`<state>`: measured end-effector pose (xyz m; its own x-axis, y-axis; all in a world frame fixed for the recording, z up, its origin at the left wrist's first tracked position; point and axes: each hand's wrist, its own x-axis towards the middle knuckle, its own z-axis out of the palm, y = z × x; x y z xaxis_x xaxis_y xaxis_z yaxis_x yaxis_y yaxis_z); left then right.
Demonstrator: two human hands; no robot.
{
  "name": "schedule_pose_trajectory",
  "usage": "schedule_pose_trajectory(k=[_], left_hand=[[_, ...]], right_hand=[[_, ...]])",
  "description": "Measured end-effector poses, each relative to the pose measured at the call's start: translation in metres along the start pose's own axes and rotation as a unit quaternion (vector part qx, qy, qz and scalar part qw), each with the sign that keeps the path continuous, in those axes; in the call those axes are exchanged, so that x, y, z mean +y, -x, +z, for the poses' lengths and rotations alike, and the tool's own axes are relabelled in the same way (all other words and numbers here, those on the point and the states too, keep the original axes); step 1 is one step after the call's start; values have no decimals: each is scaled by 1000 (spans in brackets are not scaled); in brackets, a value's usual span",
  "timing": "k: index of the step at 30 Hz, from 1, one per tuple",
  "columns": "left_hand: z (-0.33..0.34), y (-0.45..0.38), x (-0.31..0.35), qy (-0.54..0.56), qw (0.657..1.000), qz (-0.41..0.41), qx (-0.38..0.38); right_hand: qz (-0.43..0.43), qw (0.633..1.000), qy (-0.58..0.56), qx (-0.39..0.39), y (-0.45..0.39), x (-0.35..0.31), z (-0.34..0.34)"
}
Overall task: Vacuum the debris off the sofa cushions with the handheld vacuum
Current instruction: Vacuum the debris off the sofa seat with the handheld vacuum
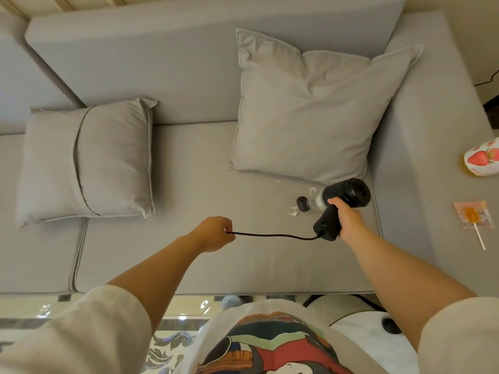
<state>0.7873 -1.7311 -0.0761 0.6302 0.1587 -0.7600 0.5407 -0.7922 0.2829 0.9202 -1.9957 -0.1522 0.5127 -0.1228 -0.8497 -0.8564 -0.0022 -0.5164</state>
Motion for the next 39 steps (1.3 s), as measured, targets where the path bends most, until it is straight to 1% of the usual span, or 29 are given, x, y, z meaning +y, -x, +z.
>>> schedule_pose_trajectory(k=[14, 19, 39], left_hand=[[3, -1, 0, 7, 1000, -3, 1], [5, -1, 2, 10, 1000, -6, -1], [6, 6, -1, -2, 1000, -4, -1]], right_hand=[[-4, 999, 37, -20, -1, -10, 1], [-14, 999, 46, -15, -4, -7, 2], [0, 1000, 16, -19, -7, -5, 11]])
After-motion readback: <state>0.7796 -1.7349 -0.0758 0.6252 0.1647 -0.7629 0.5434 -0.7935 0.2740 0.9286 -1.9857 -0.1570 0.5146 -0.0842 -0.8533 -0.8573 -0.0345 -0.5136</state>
